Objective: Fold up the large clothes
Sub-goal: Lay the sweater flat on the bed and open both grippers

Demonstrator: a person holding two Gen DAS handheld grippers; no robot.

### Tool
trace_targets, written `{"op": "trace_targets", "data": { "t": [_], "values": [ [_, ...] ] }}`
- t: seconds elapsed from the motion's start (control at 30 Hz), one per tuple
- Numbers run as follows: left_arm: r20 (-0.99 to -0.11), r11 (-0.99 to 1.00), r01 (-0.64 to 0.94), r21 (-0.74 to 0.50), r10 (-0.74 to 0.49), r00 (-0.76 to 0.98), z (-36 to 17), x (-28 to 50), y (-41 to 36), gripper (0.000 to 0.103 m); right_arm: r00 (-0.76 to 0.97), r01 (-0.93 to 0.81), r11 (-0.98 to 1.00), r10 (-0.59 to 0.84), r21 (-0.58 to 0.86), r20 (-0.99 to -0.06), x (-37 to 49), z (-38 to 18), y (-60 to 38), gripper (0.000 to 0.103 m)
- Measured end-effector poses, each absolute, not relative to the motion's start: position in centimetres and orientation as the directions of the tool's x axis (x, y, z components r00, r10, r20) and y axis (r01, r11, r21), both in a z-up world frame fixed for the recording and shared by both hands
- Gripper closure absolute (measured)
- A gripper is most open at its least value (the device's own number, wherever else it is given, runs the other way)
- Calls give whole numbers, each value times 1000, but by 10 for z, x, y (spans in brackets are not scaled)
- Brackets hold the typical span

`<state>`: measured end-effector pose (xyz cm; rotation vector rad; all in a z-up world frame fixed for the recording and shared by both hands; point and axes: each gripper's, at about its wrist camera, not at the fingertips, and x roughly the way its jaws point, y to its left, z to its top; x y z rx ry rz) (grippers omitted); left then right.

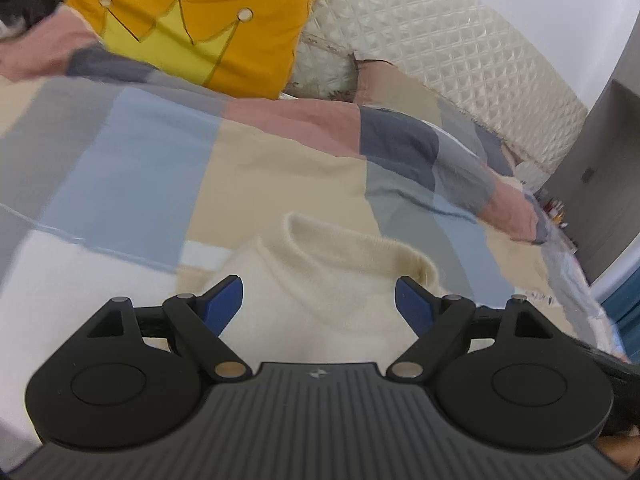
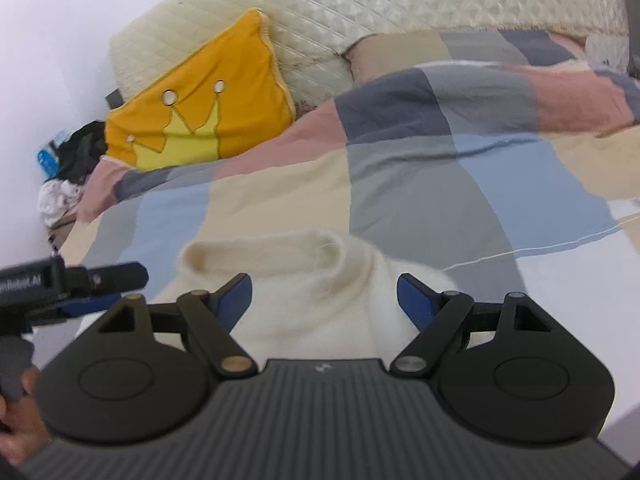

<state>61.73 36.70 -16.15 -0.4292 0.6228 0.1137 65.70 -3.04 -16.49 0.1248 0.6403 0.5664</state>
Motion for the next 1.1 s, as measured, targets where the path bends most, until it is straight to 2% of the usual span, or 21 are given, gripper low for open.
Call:
{"op": "trace_targets", "data": {
  "t": [0.3, 0.47, 0.63, 0.77, 1.1],
  "values": [
    [-535, 938, -195, -288, 12, 845, -90, 498, 320, 17, 696, -487, 827, 562, 280, -448, 549, -109, -72, 22],
    [-512, 940, -163, -298, -13, 859, -68, 418, 282, 17, 706, -457, 816, 575, 356, -413, 478, -98, -104, 22],
    [-508, 944, -153, -291, -17, 861, -50, 345, 242, 17, 721, -450, 829, 557, 333, -412, 408, -93, -136, 22],
    [-498, 941, -134, -310, -41, 866, -51, 294, 213, 17, 733, -414, 843, 532, 342, -424, 370, -96, -170, 22],
    [-493, 977, -80, -200, -30, 869, -96, 217, 132, 17, 763, -256, 896, 418, 364, -493, 333, -132, -256, 22]
  ]
}}
